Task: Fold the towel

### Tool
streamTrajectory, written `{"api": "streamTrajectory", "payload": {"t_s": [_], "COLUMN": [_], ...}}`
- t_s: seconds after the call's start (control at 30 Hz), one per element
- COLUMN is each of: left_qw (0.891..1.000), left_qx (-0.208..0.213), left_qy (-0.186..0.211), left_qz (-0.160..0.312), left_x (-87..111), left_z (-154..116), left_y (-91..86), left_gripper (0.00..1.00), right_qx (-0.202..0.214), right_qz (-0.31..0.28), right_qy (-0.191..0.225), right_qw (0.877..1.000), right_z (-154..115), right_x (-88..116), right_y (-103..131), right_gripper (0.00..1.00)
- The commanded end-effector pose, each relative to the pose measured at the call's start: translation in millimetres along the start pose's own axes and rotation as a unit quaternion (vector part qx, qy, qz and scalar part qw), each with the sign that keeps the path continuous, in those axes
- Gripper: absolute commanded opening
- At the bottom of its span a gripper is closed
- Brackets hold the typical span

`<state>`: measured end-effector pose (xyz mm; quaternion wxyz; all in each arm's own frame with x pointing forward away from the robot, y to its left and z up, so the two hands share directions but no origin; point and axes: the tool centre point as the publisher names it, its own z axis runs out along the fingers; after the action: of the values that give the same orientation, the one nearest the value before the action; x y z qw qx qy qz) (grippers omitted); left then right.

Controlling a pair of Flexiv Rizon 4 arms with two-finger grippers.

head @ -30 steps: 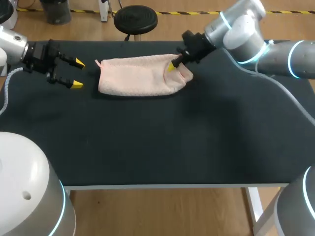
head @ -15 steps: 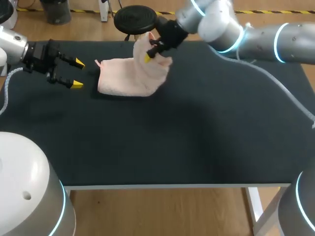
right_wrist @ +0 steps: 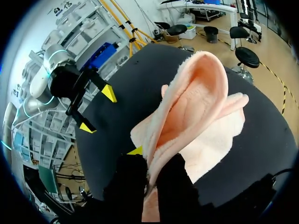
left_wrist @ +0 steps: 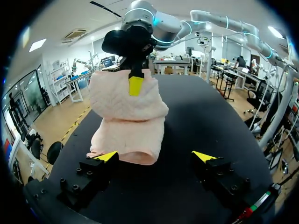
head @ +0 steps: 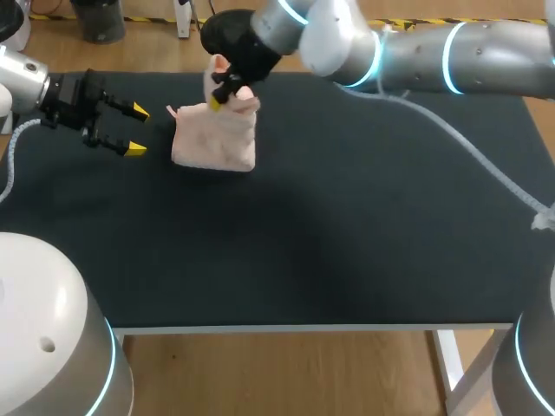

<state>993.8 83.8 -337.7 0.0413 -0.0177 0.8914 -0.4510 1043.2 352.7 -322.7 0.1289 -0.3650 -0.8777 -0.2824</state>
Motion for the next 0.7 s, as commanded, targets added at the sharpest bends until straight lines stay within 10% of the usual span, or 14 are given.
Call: {"api": "streamTrajectory", "payload": {"t_s": [0.03,0.1,0.13,0.7], "left_qw": [1.000,1.000,1.000,1.000], "left_qx": [0.000,0.000,0.000,0.000], "left_qy": [-0.001,-0.001,-0.001,-0.001], "left_qz": [0.001,0.001,0.001,0.001], "left_x": [0.6,0.6,0.6,0.6], "left_z": [0,0,0,0], "left_y": [0.4,0.4,0.4,0.4], "left_gripper": [1.00,1.00,1.00,1.00], "right_qx": [0.019,0.022,0.019,-0.039], "right_qz": [-0.002,-0.017,-0.016,-0.035], "right_qy": [-0.009,-0.014,-0.019,-0.043], "right_qw": [1.000,1.000,1.000,0.998], "right_z": [30,36,37,-21], "right_x": [9,14,15,1], "right_y": [21,26,26,33], "right_gripper": [0.00,0.41,1.00,1.00]}}
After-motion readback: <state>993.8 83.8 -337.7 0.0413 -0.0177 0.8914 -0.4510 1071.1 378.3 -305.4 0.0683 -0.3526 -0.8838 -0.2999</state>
